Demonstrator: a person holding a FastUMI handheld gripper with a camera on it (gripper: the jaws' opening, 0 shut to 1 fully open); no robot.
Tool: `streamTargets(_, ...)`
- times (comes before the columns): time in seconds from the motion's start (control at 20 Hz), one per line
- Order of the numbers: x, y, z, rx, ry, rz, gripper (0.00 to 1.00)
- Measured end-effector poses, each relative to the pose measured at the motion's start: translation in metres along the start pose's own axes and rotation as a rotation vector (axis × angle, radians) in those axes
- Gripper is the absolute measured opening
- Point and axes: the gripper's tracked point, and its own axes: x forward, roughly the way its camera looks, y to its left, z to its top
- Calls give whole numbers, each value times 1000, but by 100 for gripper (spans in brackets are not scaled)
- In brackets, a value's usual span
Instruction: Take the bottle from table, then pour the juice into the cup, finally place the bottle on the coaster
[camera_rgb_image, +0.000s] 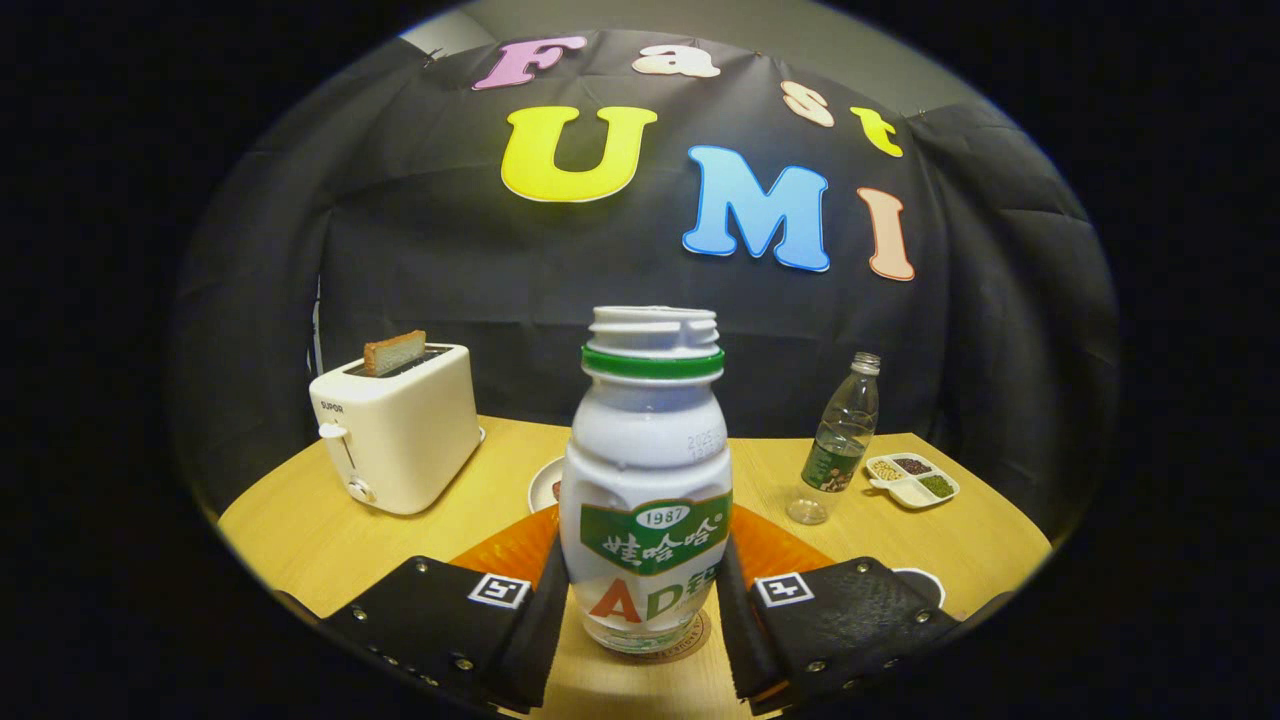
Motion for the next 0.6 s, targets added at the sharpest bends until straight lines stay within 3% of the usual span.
streamTargets(0.6,22,-1,-36,-16,50,-16,67)
